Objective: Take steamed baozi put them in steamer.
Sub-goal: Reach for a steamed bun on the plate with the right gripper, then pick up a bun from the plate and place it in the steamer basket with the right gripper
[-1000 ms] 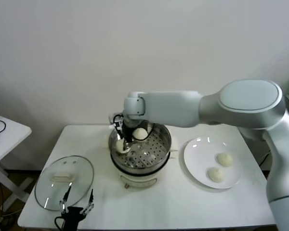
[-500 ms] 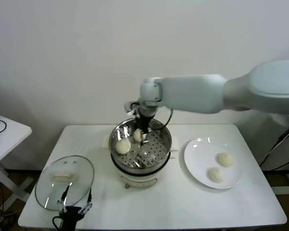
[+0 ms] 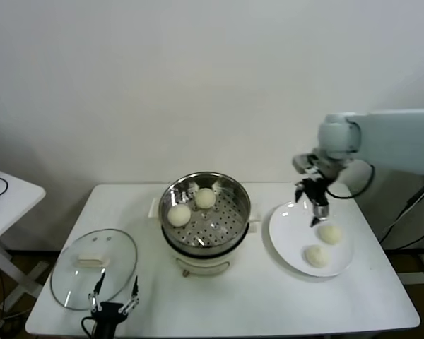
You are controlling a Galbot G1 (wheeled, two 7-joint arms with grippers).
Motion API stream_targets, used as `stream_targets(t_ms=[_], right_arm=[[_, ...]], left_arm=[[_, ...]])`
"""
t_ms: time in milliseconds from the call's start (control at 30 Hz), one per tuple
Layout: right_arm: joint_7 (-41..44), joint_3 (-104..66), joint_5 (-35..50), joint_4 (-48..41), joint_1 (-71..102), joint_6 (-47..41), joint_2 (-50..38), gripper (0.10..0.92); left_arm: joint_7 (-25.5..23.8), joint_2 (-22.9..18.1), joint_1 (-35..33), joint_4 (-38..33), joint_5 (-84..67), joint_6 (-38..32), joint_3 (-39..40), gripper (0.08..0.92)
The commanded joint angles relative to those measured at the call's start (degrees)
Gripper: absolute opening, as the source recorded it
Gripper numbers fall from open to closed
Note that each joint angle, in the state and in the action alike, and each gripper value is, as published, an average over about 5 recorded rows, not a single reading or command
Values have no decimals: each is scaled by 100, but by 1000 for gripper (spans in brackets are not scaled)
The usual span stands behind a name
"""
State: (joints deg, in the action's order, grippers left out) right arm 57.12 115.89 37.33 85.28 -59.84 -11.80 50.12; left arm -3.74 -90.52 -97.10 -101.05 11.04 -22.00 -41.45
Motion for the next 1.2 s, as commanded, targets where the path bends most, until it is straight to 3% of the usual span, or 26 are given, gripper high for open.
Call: stream_targets(t_ms=[33, 333, 800, 1067, 1200], right_arm=[[-336, -319, -1550, 66, 1323, 59, -1459, 823], [-864, -1363, -2122, -454, 2863, -165, -1338, 823], [-1377, -2340, -2300, -827, 3733, -326, -1034, 818], [-1179, -1980, -1926, -542, 3263, -376, -1048, 617], [-967, -1407, -1405, -319, 2409, -342, -1065, 568]], left_arm=[[8, -25, -22, 38, 24, -18, -22, 823], [26, -34, -43, 148, 47, -66, -60, 823], [34, -5, 5, 263, 145, -110, -51, 823], [34, 4, -14, 203, 140, -100, -65, 823], [34, -2, -32, 176, 147, -91, -62, 823]])
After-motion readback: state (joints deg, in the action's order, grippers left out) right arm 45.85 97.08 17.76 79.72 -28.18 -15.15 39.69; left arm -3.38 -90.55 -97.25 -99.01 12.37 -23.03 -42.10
